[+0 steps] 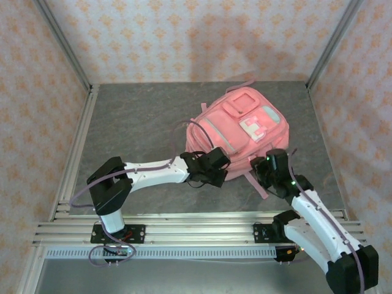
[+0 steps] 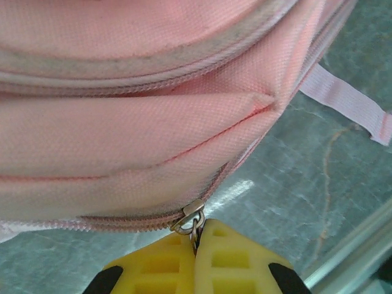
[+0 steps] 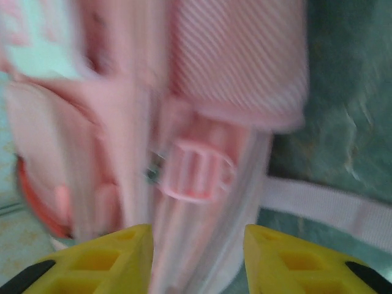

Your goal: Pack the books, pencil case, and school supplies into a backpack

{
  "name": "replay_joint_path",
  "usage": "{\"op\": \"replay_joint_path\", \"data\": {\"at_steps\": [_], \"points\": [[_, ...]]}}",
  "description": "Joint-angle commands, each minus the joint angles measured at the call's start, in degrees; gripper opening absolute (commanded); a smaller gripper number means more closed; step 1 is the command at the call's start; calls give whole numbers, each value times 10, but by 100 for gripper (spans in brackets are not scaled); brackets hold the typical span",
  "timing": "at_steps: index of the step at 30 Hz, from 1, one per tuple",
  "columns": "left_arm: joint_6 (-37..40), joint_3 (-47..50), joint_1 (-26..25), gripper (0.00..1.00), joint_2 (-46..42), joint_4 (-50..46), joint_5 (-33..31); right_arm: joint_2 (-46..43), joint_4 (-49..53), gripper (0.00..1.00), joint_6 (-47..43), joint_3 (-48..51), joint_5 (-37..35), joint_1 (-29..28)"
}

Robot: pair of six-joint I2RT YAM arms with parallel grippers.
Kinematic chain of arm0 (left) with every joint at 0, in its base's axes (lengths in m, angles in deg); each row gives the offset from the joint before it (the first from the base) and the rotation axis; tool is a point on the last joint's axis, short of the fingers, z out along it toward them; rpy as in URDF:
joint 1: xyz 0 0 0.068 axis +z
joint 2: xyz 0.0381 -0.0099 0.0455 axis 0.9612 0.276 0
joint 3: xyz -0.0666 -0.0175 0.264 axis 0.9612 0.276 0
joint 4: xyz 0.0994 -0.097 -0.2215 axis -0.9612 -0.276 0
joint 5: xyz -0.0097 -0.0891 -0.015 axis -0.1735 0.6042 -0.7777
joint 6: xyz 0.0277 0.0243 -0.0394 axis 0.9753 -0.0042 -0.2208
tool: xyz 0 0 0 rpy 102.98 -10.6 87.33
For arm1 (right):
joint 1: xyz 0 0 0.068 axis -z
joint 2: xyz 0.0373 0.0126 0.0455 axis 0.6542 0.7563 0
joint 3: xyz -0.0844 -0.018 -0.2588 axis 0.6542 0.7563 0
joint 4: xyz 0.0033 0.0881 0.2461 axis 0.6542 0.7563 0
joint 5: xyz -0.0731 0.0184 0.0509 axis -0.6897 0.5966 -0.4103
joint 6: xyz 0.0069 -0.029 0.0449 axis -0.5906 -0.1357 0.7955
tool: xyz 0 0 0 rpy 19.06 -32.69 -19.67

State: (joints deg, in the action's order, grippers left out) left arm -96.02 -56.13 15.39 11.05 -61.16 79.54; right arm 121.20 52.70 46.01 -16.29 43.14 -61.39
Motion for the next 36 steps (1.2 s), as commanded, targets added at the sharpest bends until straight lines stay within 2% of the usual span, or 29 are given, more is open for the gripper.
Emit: {"op": "replay_joint_path", "data": {"at_steps": [1,6,10,13,17,19,24,31,36], "points": [[-8,-27,-17,0,9,8,33,-13,-37,49,65,28,-5,-36],[-3,-40,-30,0,12,6,46,12,-136,55,59,65,-3,-44],[-2,-42,-35,0,8,8,60,45,-191,53,35,78,-17,-43],[1,-38,-36,0,4,7,58,60,-213,40,5,83,-29,-43],[13,-39,-35,0,4,-19,27,61,-197,9,-25,78,-60,-41],[29,-39,-32,0,1,-36,1,59,-166,0,-41,65,-78,-40],[39,-26,-7,0,-10,-64,-51,55,-112,0,-62,48,-107,-35],[41,16,41,0,-29,-67,-73,47,-69,0,-96,33,-117,-8],[32,53,65,0,-40,-67,-82,65,-35,0,-170,-5,-125,20]]}}
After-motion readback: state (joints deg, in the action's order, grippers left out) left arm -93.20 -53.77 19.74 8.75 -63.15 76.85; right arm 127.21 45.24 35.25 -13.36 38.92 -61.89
